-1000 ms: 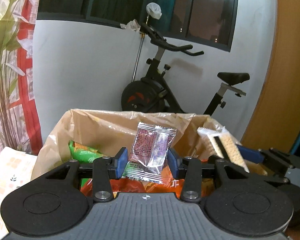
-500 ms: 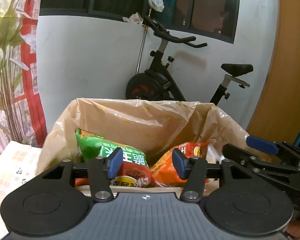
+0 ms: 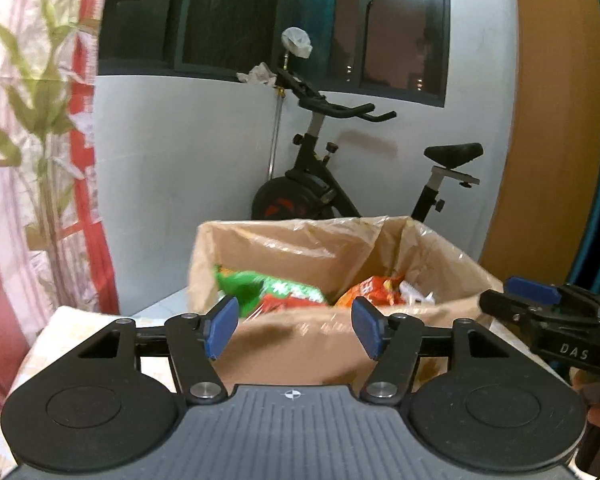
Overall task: Organize snacks
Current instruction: 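Move both tools back to the last snacks on the table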
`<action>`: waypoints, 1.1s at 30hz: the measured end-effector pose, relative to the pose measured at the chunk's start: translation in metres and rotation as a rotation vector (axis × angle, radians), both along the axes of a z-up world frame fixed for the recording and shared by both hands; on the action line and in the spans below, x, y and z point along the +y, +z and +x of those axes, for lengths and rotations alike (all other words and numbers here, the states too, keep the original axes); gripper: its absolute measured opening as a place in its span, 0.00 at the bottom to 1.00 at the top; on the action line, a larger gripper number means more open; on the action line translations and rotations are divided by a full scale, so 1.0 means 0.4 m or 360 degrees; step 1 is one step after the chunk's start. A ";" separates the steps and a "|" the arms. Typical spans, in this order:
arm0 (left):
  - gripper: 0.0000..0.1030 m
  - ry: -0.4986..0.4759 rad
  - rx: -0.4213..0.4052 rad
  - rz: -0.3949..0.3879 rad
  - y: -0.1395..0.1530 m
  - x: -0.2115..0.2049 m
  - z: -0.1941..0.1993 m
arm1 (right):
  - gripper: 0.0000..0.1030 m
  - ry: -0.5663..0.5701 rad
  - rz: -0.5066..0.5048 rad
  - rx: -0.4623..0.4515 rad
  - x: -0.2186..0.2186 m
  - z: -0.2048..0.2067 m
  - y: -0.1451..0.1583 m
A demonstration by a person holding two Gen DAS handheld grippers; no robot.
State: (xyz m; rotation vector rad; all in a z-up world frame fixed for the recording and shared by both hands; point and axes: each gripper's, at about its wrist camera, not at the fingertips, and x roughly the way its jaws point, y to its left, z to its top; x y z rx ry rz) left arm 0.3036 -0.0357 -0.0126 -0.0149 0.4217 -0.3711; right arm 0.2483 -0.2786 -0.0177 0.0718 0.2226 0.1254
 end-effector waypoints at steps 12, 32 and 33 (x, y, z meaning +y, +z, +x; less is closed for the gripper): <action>0.63 0.0157 0.0184 -0.0109 -0.105 0.063 -0.051 | 0.64 -0.0039 -0.0042 0.0102 0.008 -0.074 -0.104; 0.63 0.0141 0.0426 -0.0034 -0.282 0.014 -0.063 | 0.64 -0.0156 -0.0010 0.0466 -0.037 -0.088 -0.325; 0.63 0.0140 0.0438 -0.0030 -0.290 0.014 -0.062 | 0.64 -0.0164 -0.0002 0.0484 -0.039 -0.088 -0.334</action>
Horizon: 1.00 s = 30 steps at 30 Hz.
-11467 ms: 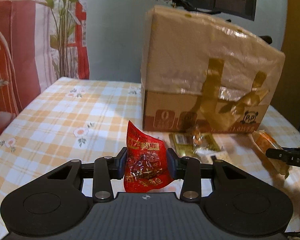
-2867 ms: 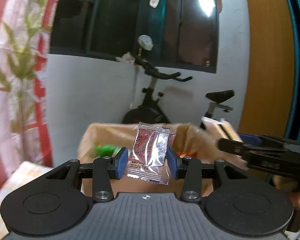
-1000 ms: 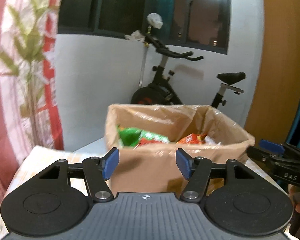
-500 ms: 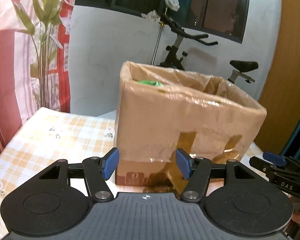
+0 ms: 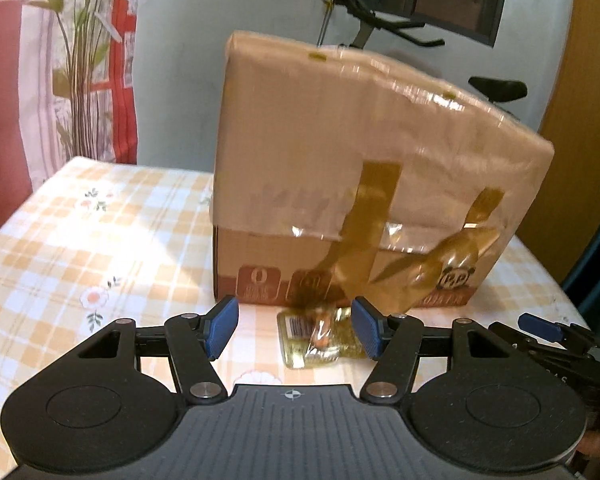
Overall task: Organize snacks
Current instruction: 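Move both tools back to the last snacks on the table, then grasp the small candy packet with the left tool while the right tool grasps the gold foil packet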
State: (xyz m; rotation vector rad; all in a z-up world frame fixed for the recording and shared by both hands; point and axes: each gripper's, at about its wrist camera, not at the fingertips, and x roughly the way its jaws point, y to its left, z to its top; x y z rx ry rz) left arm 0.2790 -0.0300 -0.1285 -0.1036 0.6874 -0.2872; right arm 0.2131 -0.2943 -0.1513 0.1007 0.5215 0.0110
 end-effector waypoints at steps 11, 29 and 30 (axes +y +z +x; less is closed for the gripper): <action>0.62 -0.0067 0.0116 0.0080 -0.075 -0.050 0.030 | 0.64 -0.0011 -0.0010 0.0068 -0.006 0.000 -0.043; 0.19 -0.0185 0.0138 0.0288 -0.146 -0.156 0.130 | 0.64 0.0007 0.0060 0.0126 -0.015 0.015 -0.057; 0.18 -0.0193 0.0125 0.0292 -0.142 -0.156 0.121 | 0.64 0.0012 0.0069 0.0135 -0.016 0.016 -0.058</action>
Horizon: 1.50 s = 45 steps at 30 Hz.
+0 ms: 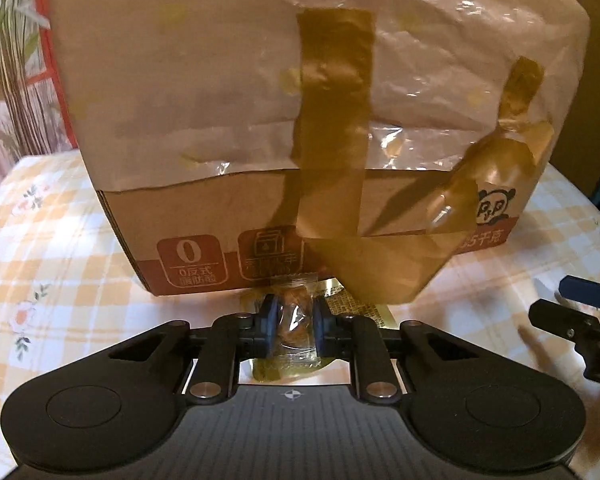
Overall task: Organize snacks
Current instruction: 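Grasp the small candy packet with the left tool while the right tool grasps the gold foil packet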
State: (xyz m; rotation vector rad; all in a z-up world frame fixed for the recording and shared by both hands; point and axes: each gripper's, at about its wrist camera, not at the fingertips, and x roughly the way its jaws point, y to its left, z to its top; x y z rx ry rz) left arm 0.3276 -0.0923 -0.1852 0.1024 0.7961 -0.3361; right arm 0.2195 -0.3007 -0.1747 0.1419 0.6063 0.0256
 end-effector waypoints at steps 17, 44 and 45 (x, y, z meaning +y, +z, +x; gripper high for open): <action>0.18 0.0137 0.0044 -0.0025 -0.006 0.063 0.014 | 0.64 0.0038 0.0025 0.0065 0.007 0.015 -0.010; 0.18 0.0028 -0.0008 -0.0318 0.054 0.055 -0.124 | 0.64 0.0087 0.0010 0.0074 0.023 0.015 0.005; 0.18 0.0058 -0.0016 -0.0325 0.059 0.070 -0.132 | 0.64 0.0140 -0.0004 0.0063 0.031 0.014 0.011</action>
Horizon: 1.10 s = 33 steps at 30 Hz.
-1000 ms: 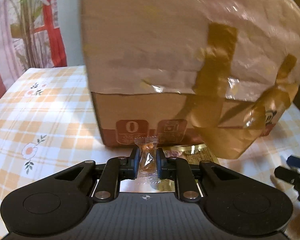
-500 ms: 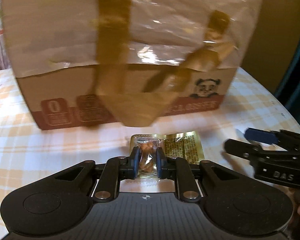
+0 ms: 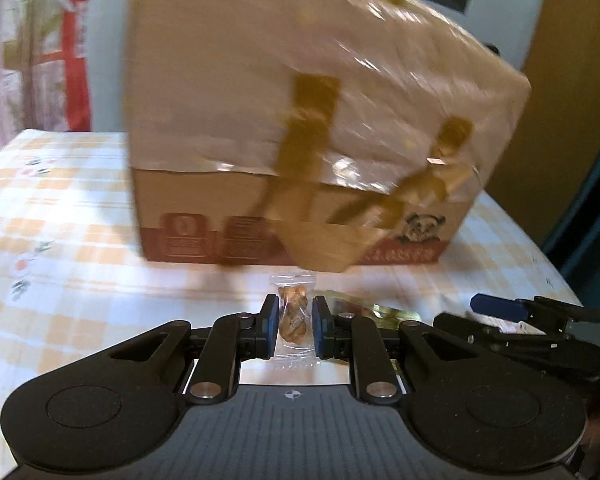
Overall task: Organize snacks
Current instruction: 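Grasp the small candy packet with the left tool while the right tool grasps the gold foil packet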
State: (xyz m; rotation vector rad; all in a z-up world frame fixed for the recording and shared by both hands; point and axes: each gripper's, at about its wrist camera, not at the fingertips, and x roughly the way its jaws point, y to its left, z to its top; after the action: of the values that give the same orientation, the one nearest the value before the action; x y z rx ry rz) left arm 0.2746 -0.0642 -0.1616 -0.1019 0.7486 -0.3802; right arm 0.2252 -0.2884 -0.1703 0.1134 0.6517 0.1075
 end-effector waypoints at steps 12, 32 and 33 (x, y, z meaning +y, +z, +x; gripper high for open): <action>0.18 0.0136 -0.0017 -0.0034 0.008 0.061 -0.047 | 0.72 0.0620 -0.0362 0.0111 0.149 0.075 -0.008; 0.18 0.0129 -0.0008 -0.0029 -0.007 0.061 -0.064 | 0.72 0.0255 -0.0042 0.0267 0.162 0.094 0.006; 0.18 0.0128 -0.0007 -0.0027 -0.008 0.062 -0.065 | 0.72 0.0242 -0.0062 0.0257 0.168 0.095 0.005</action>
State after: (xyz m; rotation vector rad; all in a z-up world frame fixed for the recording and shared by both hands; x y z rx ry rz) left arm 0.2487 -0.0396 -0.1647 -0.1466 0.7344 -0.3103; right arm 0.2633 -0.2213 -0.1683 0.0347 0.8230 0.2340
